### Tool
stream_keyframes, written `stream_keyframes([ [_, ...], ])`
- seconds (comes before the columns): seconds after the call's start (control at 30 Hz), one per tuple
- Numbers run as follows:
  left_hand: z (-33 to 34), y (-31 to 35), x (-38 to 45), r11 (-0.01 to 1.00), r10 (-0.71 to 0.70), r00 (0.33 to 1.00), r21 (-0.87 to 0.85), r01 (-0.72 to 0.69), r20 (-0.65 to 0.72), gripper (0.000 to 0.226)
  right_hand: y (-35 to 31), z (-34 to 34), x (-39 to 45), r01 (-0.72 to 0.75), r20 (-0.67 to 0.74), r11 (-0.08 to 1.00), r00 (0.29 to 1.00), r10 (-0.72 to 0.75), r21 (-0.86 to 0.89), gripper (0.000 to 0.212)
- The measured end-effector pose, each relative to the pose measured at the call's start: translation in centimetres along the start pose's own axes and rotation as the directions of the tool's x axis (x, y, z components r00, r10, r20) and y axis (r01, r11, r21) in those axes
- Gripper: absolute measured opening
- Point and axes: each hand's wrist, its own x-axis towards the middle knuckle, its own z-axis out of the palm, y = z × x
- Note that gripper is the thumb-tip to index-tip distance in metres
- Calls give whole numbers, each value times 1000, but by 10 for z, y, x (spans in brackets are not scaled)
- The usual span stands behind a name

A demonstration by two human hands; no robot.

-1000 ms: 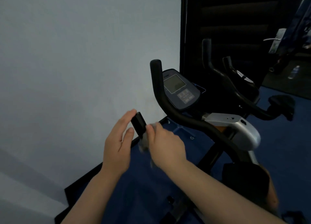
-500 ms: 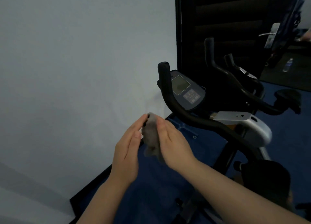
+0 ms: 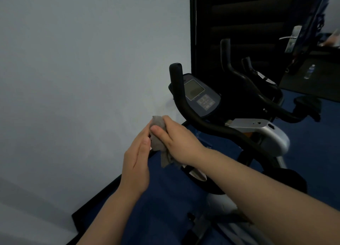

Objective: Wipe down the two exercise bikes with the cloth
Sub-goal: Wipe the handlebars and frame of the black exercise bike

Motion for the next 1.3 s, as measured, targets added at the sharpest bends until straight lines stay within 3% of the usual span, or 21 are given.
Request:
stream_keyframes([
  [0.1,2,0,-3,1000,-15,1000,18,16,-17,45,8,7,-12,-17,-37,997,999,20,71,34],
  [0.33,4,3,-2,997,-24,999,79,26,-34,47,22,-11,-16,-41,124,979,990,67,-200,38],
  [0.5,5,7,-3,998,-50,997,47,52,-54,48,14,0,-10,-24,50,992,999,18,126,39],
  [0.67,6,7,-4,995,-41,997,91,47,-66,48,38,-3,-43,-136,80,989,988,131,66,41],
  [0.87,15,5,-6,996,-40,993,70,47,-109,48,12,3,-13,-55,12,998,998,54,41,38],
  [1.07,22,1,-8,993,-22,991,112,37,-134,42,30,-11,-25,-98,190,991,975,114,-90,42],
  [1.2,34,-1,-9,994,-51,988,93,65,-149,46,22,-5,-14,-65,187,997,981,56,42,39],
  [1.3,41,0,-9,991,-41,984,118,62,-170,48,40,-15,-33,-43,282,999,958,49,-26,43],
])
